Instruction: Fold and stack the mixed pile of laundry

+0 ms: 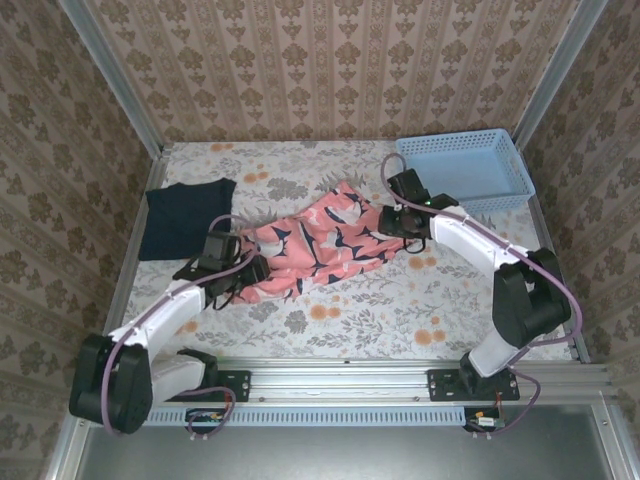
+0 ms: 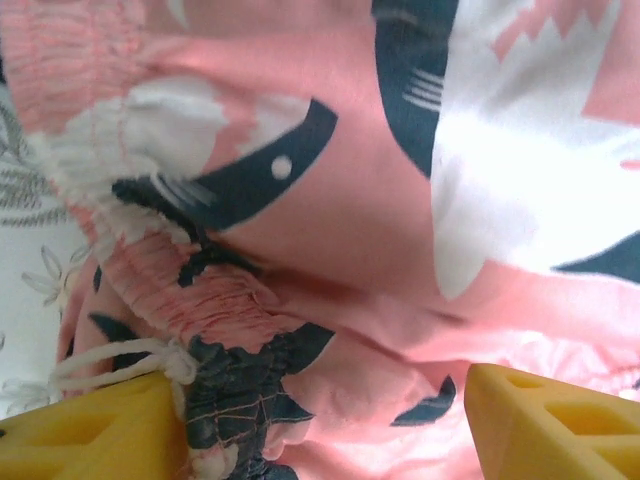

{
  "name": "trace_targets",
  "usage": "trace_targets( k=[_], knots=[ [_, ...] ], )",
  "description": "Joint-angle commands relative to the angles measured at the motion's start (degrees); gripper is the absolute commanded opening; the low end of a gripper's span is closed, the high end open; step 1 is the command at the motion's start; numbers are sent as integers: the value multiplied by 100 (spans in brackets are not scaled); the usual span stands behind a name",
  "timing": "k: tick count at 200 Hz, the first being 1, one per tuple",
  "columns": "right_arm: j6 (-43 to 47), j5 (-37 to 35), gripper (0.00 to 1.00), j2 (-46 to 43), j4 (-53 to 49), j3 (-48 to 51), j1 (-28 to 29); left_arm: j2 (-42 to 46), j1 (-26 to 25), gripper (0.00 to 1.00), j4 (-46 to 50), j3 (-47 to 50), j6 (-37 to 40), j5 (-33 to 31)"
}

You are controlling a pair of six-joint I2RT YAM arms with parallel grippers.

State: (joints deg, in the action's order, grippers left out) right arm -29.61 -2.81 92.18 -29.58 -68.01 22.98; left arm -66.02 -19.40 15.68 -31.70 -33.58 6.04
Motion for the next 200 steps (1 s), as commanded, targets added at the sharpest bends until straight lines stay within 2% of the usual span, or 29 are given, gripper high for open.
trace_targets(
  k=[1, 28, 55, 72, 85, 114, 138, 154, 166, 175, 180, 182, 200],
  knots=[
    [-136, 214, 35, 31, -175, 286, 275, -552, 61, 69, -338, -250, 148, 95],
    [-402, 356, 34, 377, 280, 442, 453, -1002, 51, 67, -470, -541, 237, 101],
    [-501, 420, 32, 990, 261, 161, 426, -1326, -64, 41, -562, -661, 199, 388],
    [-503, 377, 32, 1472, 269, -109, 402, -1387, -394, 33, -457, -628, 119, 385],
    [-475, 289, 31, 1931, 241, -446, 314, -1362, -629, 32, -417, -544, -65, 473],
    [-461, 246, 30, 2790, 357, -1431, 58, -1360, -1501, 31, -450, -378, -632, 898],
    [-245, 435, 33, 3474, 350, -2689, 21, -1549, -2086, 32, -744, -408, -1134, 1345],
    [-66, 661, 38, 3877, 19, -3658, 18, -1816, -2362, 41, -851, -817, -1308, 1749],
    [84, 673, 41, 3989, -352, -4213, 19, -1876, -2478, 55, -485, -1364, -1134, 1730],
    [191, 638, 43, 3842, -377, -4270, 19, -1799, -2502, 74, -122, -1752, -940, 1582],
    [229, 588, 44, 3706, -350, -4197, 13, -1728, -2494, 94, 65, -1972, -819, 1462],
    [258, 571, 44, 3641, -336, -4164, 16, -1694, -2491, 98, 123, -2042, -775, 1408],
    [399, 477, 47, 2989, -294, -3643, -3, -1353, -2298, 100, 593, -2623, -373, 948]
  ],
)
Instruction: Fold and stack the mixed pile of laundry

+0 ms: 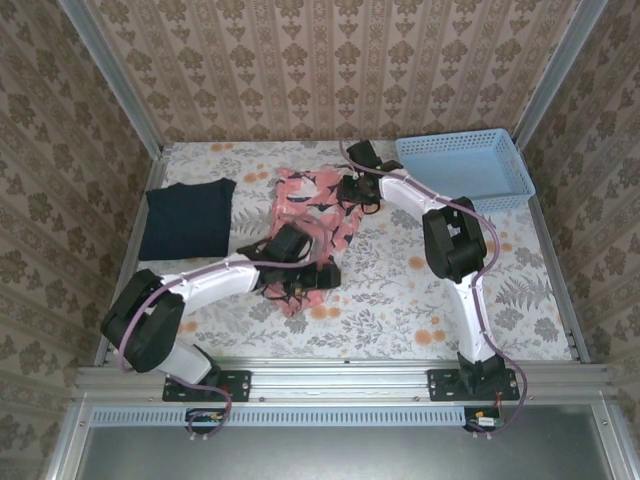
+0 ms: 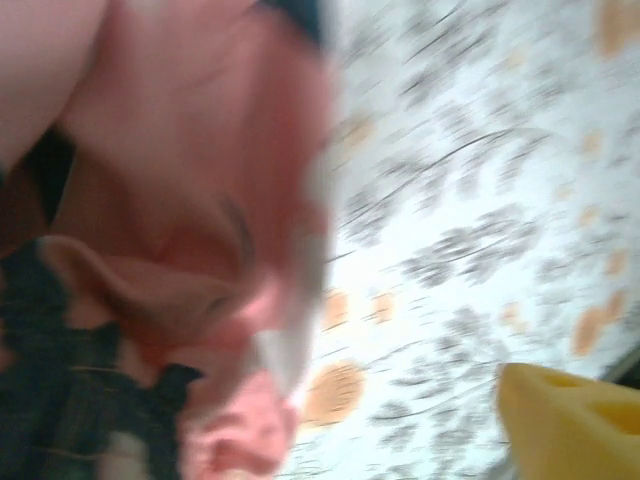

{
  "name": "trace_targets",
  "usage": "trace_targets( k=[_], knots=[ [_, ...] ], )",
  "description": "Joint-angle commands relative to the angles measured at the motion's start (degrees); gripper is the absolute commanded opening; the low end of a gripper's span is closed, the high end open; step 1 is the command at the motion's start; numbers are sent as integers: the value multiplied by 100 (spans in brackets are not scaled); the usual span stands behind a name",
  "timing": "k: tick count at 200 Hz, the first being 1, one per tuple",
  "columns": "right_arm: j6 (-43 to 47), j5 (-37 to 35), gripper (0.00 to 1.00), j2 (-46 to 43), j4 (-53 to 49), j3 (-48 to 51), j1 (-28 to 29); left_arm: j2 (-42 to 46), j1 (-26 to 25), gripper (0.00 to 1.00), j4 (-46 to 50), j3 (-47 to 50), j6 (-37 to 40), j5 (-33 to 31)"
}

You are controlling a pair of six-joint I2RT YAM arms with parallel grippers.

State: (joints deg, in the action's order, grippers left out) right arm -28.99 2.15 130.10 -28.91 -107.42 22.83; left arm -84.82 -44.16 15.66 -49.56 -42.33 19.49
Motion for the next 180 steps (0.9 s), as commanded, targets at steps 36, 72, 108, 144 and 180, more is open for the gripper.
trace_targets(
  k=[36, 72, 108, 144, 180],
  knots=[
    [270, 311, 46, -2230, -62, 2001, 117, 953, 1224, 100, 280, -1031, 713, -454],
    [-163, 570, 45, -3216, 338, 3430, 608, 878, 1975, 100, -393, -986, 456, 62],
    [-142, 414, 46, -3374, 294, 3581, 1653, 752, 2244, 100, -351, -949, 610, -261],
    [383, -254, 47, -3213, 122, 3543, 2692, 795, 2818, 100, -472, -431, 472, -471],
    [794, -400, 53, -2688, 153, 3230, 3118, 923, 3396, 100, -292, -135, 539, -456]
  ],
)
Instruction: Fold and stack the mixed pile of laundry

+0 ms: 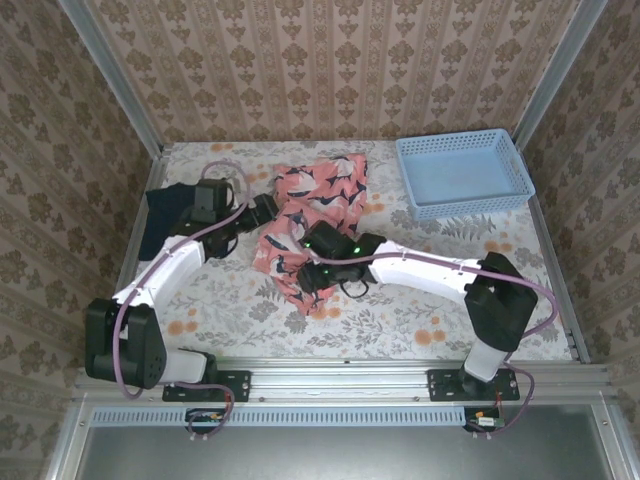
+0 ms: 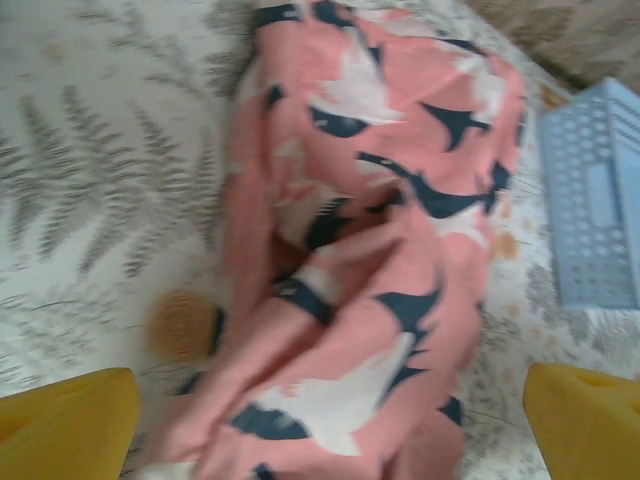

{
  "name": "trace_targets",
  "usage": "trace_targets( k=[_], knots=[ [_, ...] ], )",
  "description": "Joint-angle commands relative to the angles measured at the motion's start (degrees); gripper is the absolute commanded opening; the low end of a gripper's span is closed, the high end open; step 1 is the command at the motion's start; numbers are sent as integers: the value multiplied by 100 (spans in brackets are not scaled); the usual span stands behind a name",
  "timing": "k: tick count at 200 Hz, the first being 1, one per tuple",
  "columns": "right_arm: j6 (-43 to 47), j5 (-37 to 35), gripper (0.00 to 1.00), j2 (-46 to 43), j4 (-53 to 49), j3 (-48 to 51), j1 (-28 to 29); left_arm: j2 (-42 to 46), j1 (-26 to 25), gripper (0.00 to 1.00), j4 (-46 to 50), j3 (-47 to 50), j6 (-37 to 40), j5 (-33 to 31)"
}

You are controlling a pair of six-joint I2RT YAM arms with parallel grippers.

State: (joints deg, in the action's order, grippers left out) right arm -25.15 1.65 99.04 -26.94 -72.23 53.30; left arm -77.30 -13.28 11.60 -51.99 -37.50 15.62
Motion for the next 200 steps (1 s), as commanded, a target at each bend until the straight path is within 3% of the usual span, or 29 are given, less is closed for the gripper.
trace_targets(
  k=[1, 56, 78, 113, 124, 151, 180, 200],
  knots=[
    [437, -354, 53, 438, -46, -304, 82, 180, 321, 100, 123, 117, 57, -68],
    [818, -1048, 56, 1557, -426, -1380, 183, 328, 931, 100, -189, 578, -172, 349],
    [878, -1158, 51, 1738, -626, -1532, 190, 355, 988, 100, -258, 655, -206, 425],
    [707, -1443, 3, 1710, -729, -1471, 181, 356, 1003, 100, -331, 695, -220, 451],
    [605, -1548, 0, 1489, -701, -1356, 181, 356, 1003, 100, -380, 704, -247, 459],
    [-20, -1831, 0, 283, -465, -360, 190, 322, 1005, 100, -478, 706, -307, 503],
    [-1484, -2450, 0, -1226, -277, 1521, 43, 265, 1003, 100, -661, 751, -433, 560],
    [-2562, -1964, 0, -1885, 351, 2879, -545, 210, 946, 100, -759, 748, -494, 613]
  ],
)
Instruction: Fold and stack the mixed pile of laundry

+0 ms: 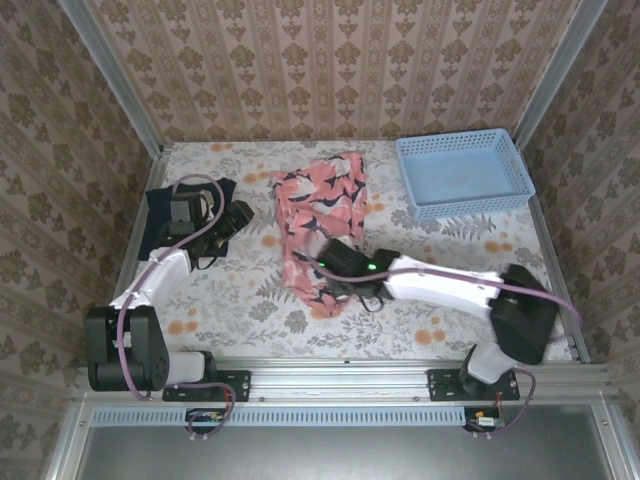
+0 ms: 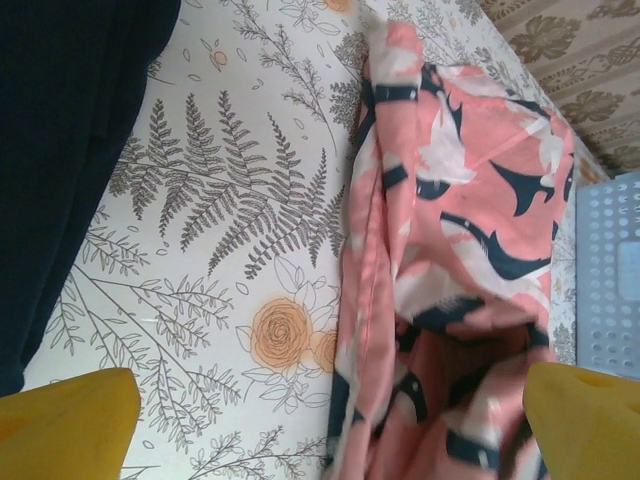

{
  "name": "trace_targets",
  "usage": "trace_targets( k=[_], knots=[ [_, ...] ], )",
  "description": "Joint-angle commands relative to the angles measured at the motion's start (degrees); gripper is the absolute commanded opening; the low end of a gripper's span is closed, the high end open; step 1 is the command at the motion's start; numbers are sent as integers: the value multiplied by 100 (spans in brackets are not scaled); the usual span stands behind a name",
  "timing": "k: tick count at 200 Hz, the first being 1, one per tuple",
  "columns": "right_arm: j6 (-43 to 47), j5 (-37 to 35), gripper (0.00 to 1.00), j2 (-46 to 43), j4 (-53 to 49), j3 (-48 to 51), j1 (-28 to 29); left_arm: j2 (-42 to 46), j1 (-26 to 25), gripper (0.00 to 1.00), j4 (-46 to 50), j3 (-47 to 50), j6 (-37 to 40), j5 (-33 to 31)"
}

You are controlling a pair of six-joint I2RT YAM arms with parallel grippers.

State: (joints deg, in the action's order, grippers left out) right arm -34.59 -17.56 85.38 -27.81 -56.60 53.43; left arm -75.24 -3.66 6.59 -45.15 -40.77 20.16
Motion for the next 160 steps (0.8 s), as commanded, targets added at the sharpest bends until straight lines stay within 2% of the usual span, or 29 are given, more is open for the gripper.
trace_targets(
  k=[1, 15, 29, 52, 73, 100, 107, 135, 160],
  knots=[
    [-1659, 8, 0, -613, 511, 1383, -599, 3, -14, 100, -265, 61, -167, 161],
    [-2239, 410, 0, -1017, 1218, 2085, -993, -40, -107, 100, -284, 35, -168, 142],
    [-2623, 300, 0, -1320, 1425, 2368, -1141, -92, -210, 100, -315, -1, -168, 110],
    [-2262, 248, 1, -1666, 1404, 2263, -1179, -266, -487, 100, -400, -129, -126, 28],
    [-1708, 359, 16, -1753, 949, 1901, -1178, -632, -799, 100, -516, -478, -40, 57],
    [-1326, 855, 36, -1731, 731, 1702, -1147, -1402, -1279, 97, -615, -1259, 173, 72],
    [-1284, 964, 38, -1628, 691, 1665, -1144, -1656, -1359, 97, -603, -1512, 226, 50],
    [-1328, 1266, 37, -989, 887, 1556, -1154, -2940, -1522, 94, -775, -2668, 222, 368],
    [-1728, 1359, 29, -330, 1061, 1610, -1390, -4063, -1667, 86, -681, -3655, 189, 674]
  ],
)
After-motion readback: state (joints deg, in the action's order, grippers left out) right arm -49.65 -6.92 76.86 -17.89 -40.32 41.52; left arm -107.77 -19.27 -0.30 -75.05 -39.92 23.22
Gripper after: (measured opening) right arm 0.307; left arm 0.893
